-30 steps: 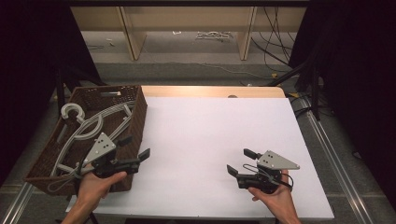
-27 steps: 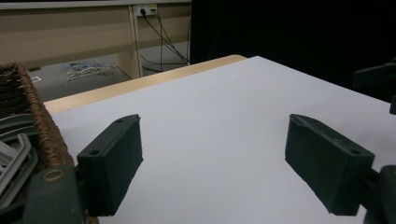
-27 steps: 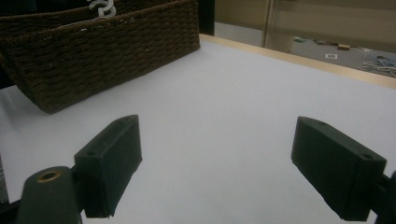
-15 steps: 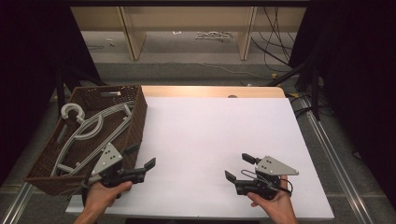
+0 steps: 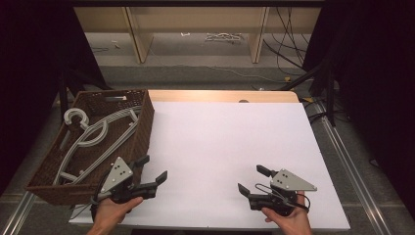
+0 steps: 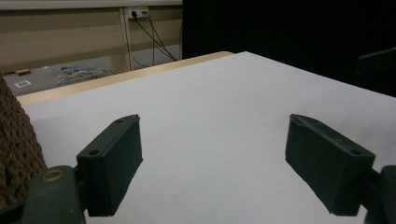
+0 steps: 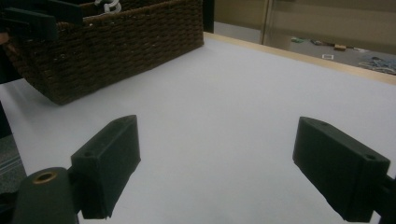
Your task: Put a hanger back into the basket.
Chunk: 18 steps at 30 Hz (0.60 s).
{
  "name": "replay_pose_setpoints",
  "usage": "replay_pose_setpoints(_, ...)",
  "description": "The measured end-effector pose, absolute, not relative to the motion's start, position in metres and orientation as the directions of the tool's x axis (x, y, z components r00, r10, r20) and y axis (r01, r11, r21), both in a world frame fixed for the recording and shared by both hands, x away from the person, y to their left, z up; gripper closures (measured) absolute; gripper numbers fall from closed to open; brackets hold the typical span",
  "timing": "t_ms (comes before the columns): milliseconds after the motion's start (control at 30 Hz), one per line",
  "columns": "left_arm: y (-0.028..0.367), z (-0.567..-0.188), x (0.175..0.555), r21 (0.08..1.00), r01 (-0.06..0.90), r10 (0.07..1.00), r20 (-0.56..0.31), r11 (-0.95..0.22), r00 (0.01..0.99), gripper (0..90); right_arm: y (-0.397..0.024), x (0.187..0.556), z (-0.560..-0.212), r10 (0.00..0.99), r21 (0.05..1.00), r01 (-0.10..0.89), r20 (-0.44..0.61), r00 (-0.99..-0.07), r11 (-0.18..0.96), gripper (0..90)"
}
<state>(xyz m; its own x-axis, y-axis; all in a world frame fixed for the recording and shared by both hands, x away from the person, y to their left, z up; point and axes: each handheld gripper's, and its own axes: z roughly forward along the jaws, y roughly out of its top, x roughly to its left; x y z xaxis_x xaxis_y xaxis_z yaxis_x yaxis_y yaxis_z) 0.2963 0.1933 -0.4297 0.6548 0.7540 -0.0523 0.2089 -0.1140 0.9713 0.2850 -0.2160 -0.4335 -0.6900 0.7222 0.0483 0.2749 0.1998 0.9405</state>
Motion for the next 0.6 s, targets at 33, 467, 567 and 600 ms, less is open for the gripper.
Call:
replay_pose_setpoints(33, 0.1914, -0.4306, 0.297, 0.971, 0.206, 0.742, -0.051, -0.118, 0.669, 18.7, -0.2172, 0.2852, -0.4329, 0.723, 0.939, 0.276, 0.045, -0.689, 0.204, 15.8)
replay_pose_setpoints(467, 0.1871, -0.4314, 0.2957, 0.969, 0.214, 0.738, -0.053, -0.125, 0.673, 18.7, -0.2162, 0.2856, -0.4335, 0.722, 0.946, 0.265, 0.053, -0.69, 0.184, 15.8)
replay_pose_setpoints(567, 0.1872, -0.4317, 0.2963, 0.968, 0.216, 0.738, -0.056, -0.124, 0.673, 18.7, -0.2167, 0.2847, -0.4322, 0.725, 0.945, 0.262, 0.042, -0.688, 0.195, 15.8)
replay_pose_setpoints(600, 0.1872, -0.4317, 0.2963, 0.968, 0.216, 0.738, -0.056, -0.124, 0.673, 18.7, -0.2169, 0.2847, -0.4324, 0.727, 0.946, 0.258, 0.038, -0.686, 0.194, 15.8)
